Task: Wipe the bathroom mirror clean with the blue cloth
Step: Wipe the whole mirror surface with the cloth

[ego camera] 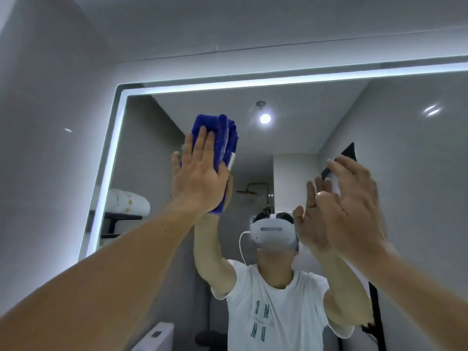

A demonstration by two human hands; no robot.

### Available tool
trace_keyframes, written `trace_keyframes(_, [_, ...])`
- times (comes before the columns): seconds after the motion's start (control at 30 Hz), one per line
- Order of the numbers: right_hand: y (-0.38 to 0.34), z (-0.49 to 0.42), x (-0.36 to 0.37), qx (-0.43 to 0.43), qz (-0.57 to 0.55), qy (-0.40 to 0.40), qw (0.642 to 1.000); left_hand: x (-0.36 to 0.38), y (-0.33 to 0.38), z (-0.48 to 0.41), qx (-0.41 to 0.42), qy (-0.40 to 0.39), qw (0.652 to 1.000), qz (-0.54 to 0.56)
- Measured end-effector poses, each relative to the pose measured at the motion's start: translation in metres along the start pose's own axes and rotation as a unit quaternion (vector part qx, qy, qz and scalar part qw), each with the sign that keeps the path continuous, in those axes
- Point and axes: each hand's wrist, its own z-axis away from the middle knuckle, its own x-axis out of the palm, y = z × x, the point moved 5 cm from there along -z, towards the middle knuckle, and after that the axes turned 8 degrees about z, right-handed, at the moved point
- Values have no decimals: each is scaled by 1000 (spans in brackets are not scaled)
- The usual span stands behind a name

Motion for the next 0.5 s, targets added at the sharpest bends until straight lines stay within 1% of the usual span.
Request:
trace_keyframes(0.3, [-89, 23, 88, -46, 26, 19, 998, -59, -145, 1, -36, 4, 999, -39])
trace_keyframes(0.4, [-114, 30, 105, -44, 29, 25, 998, -75, -175, 1, -41, 8, 998, -37])
trace_keyframes(0.5, [-135, 38, 119, -46, 31, 15, 998, -77, -185, 2, -40, 4, 999, -35])
